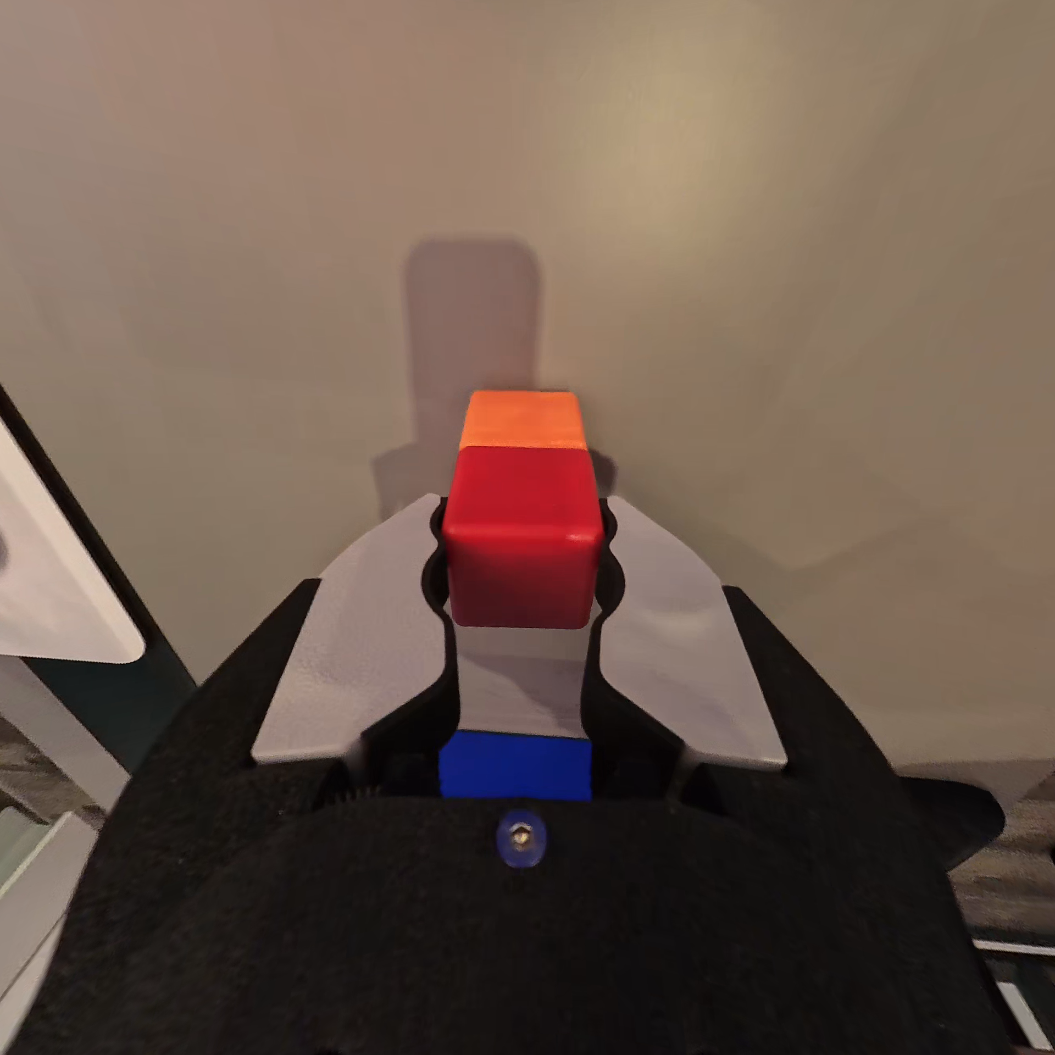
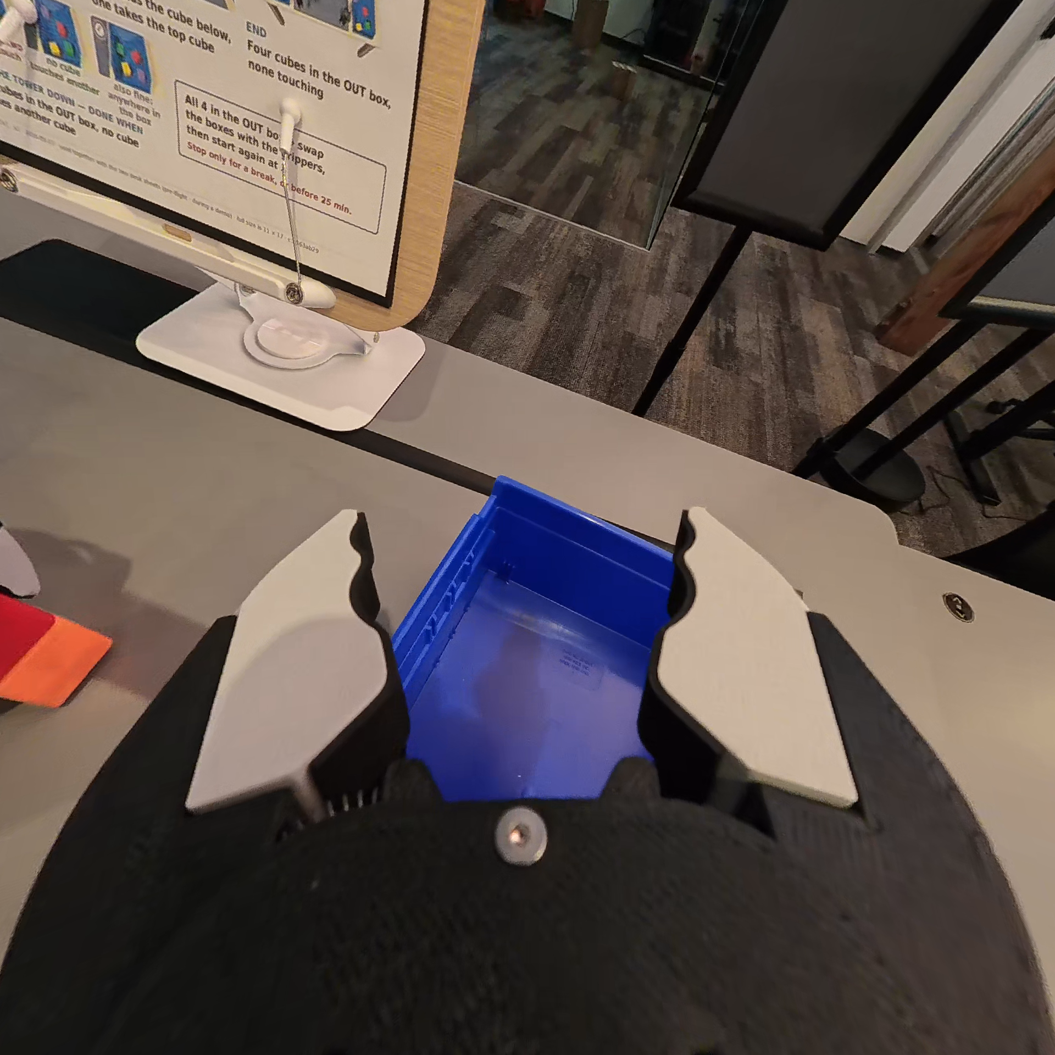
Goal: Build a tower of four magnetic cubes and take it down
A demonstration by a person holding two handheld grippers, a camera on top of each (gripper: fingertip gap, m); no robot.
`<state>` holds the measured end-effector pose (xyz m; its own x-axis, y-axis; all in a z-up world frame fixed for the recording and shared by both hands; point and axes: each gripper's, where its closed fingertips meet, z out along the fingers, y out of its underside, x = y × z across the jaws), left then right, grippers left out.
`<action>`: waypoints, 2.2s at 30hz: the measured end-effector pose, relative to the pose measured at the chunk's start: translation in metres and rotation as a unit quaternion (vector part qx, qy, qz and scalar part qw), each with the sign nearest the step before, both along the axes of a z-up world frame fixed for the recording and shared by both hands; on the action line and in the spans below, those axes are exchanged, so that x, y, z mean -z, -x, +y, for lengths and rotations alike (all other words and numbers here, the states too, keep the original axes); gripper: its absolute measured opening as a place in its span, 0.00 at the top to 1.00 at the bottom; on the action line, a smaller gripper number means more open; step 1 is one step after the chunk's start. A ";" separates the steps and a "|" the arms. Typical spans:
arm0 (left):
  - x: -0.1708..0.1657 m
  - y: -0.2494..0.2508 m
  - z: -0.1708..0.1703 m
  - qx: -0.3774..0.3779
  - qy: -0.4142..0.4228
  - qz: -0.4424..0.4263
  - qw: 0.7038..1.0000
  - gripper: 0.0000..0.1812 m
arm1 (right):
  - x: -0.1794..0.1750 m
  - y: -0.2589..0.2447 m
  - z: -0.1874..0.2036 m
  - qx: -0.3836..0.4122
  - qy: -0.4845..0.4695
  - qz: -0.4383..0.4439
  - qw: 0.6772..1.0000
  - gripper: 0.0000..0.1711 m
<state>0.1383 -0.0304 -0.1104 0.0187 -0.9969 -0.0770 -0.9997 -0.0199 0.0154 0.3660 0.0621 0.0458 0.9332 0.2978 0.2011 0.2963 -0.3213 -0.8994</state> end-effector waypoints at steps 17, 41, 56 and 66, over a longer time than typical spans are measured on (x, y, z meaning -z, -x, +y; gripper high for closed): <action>-0.098 0.054 0.012 -0.072 -0.049 -0.135 0.987 0.71 | 0.005 -0.001 -0.002 -0.008 0.016 0.009 1.000 0.40; 0.001 0.256 0.086 -0.113 -0.072 -0.060 0.989 0.66 | 0.019 -0.014 0.005 0.007 0.032 0.013 0.999 0.40; 0.035 0.260 0.090 -0.074 -0.031 -0.049 0.996 0.72 | 0.033 -0.004 0.010 -0.006 0.055 -0.005 0.998 0.39; -0.075 0.258 0.067 -0.089 -0.122 -0.076 0.986 0.72 | 0.023 -0.004 0.005 -0.019 0.050 0.015 0.998 0.40</action>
